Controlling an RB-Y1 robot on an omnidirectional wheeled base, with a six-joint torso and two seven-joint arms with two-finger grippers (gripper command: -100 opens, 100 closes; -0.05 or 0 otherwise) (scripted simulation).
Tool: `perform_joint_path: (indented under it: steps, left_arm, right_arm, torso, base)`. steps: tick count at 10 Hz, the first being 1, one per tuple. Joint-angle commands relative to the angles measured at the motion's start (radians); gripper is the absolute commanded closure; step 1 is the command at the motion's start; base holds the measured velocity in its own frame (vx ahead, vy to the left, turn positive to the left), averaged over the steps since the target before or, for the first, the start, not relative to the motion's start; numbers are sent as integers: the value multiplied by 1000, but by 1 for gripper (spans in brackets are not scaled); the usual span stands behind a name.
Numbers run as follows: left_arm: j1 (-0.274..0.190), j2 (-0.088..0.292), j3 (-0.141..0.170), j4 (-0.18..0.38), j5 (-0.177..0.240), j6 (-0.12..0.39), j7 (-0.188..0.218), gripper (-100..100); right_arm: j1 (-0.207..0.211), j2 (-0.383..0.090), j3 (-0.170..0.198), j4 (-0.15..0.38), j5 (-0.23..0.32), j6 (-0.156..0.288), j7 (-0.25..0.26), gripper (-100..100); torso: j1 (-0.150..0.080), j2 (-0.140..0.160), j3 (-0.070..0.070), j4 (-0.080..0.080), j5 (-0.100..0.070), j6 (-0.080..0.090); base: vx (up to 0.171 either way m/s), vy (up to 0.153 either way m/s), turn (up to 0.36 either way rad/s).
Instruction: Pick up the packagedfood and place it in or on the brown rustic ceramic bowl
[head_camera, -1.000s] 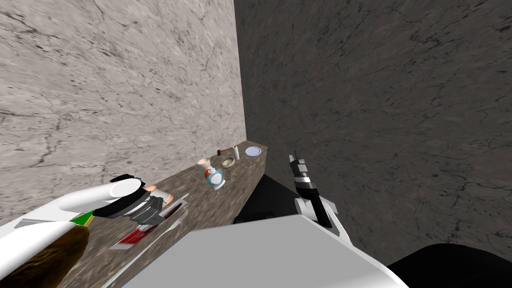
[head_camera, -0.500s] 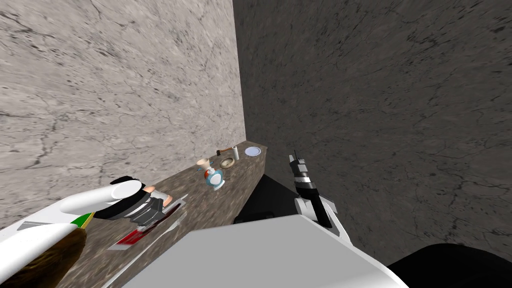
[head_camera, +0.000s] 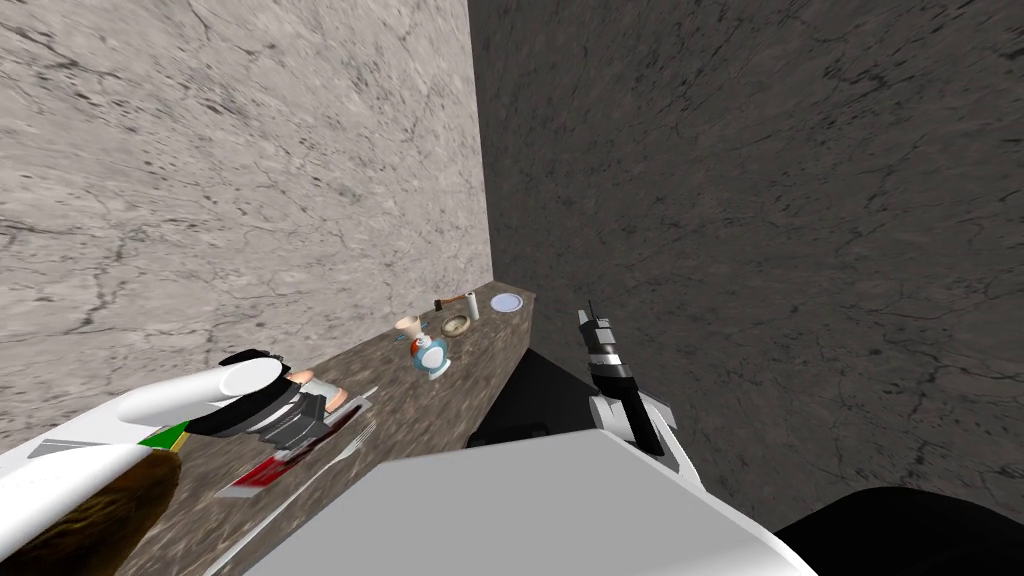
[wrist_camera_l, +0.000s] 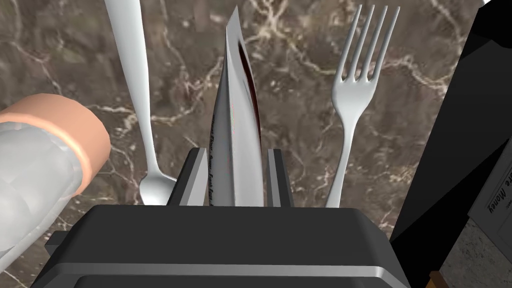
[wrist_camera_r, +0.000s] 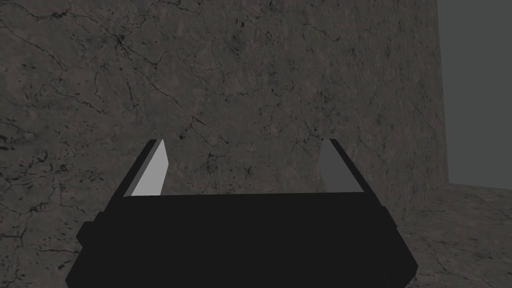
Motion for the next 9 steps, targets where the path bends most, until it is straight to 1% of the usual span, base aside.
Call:
perform_joint_path:
  steps: [1,2,4,6,7,8,9]
  left_arm:
    - [0,0,0,0,0,0,0,0]
    - [-3,33,13,15,6,21,12,100]
    - [-7,69,28,38,11,45,28,100]
    - [-15,103,48,66,19,79,50,100]
    - [-24,129,66,80,33,106,73,100]
    - [-28,137,73,83,39,114,83,100]
    - [-36,154,86,87,54,131,103,100]
  right_arm:
    - [0,0,0,0,0,0,0,0]
    - [0,0,0,0,0,0,0,0]
    - [0,0,0,0,0,0,0,0]
    - [0,0,0,0,0,0,0,0]
    - [0,0,0,0,0,0,0,0]
    - [0,0,0,0,0,0,0,0]
    - [0,0,0,0,0,0,0,0]
  torso:
    - [0,0,0,0,0,0]
    - [0,0,0,0,0,0]
    - [-8,-4,-2,0,-3,1]
    - [-11,-7,-3,0,-4,2]
    - [-12,-8,-4,-1,-4,2]
    - [-11,-10,-5,-1,-5,3]
    - [-11,-11,-6,-1,-4,2]
  base:
    - [0,0,0]
    - [34,-51,-86]
    - [69,-112,-99]
    - [102,-122,-106]
    - [140,-104,-171]
    - [149,-86,-119]
    - [162,-118,-132]
